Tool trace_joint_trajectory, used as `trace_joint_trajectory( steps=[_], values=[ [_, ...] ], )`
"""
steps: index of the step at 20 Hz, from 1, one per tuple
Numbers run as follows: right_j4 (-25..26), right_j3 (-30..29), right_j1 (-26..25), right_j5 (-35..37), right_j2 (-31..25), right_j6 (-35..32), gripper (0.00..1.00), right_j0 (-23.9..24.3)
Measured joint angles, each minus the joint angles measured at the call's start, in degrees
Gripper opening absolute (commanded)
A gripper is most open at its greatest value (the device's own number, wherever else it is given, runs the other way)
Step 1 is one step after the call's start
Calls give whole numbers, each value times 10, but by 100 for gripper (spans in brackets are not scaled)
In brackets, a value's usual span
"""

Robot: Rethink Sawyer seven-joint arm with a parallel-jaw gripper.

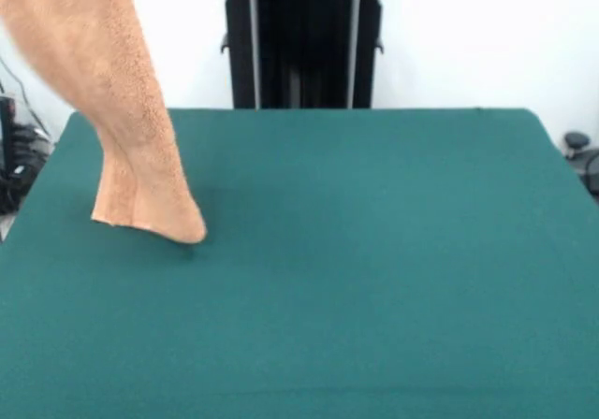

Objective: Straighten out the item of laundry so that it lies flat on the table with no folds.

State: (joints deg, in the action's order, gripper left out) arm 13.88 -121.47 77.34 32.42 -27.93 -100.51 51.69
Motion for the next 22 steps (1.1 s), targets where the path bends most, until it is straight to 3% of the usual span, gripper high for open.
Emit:
trace_joint_trajectory(
  steps=[9,17,22],
  values=[
    [4,4,-1,3,9,0,0,-90],
    [20,39,-93,-5,65,0,0,-182],
    [13,45,-161,-49,127,-23,0,-259]
  ],
)
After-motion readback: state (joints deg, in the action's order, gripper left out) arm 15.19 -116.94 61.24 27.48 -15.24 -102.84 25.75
